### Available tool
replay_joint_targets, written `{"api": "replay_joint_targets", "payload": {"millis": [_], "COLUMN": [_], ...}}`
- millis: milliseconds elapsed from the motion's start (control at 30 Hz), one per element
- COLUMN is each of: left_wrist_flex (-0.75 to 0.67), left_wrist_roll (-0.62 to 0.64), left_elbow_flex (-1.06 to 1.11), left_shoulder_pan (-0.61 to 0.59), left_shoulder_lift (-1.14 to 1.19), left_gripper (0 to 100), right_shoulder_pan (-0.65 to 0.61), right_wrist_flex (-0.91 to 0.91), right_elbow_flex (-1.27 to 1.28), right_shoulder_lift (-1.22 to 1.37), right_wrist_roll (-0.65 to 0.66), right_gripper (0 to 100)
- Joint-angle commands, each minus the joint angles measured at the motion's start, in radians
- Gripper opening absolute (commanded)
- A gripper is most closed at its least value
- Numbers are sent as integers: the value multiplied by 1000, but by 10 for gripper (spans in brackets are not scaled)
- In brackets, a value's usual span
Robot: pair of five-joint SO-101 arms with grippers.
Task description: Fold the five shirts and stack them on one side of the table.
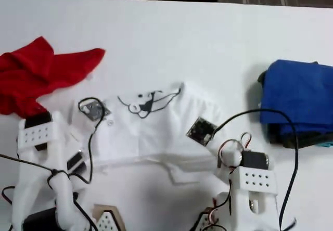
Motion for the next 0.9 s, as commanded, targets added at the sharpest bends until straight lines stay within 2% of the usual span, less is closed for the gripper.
{"api": "replay_joint_targets", "payload": {"millis": [0,100,233,300,400,533,600,667,800,867], "left_wrist_flex": [55,149,244,247,180,69,14,-29,-63,-61], "left_wrist_roll": [-5,2,3,26,98,198,250,315,405,423], "left_elbow_flex": [-97,-271,-530,-622,-676,-680,-697,-720,-782,-811], "left_shoulder_pan": [-11,-11,-11,-11,5,43,68,89,126,141], "left_shoulder_lift": [-31,-31,-25,-21,12,195,307,413,574,624], "left_gripper": [172,172,172,172,174,173,172,160,15,28], "right_shoulder_pan": [-1,-1,-12,-33,-96,-142,-150,-162,-209,-234], "right_wrist_flex": [99,180,223,214,108,-99,-197,-268,-274,-242], "right_elbow_flex": [-213,-410,-647,-727,-741,-752,-792,-850,-1008,-1088], "right_shoulder_lift": [4,7,13,18,84,344,506,667,951,1055], "right_wrist_roll": [-2,-12,-135,-186,-276,-423,-497,-560,-597,-611], "right_gripper": [200,180,163,163,163,158,108,12,19,22]}}
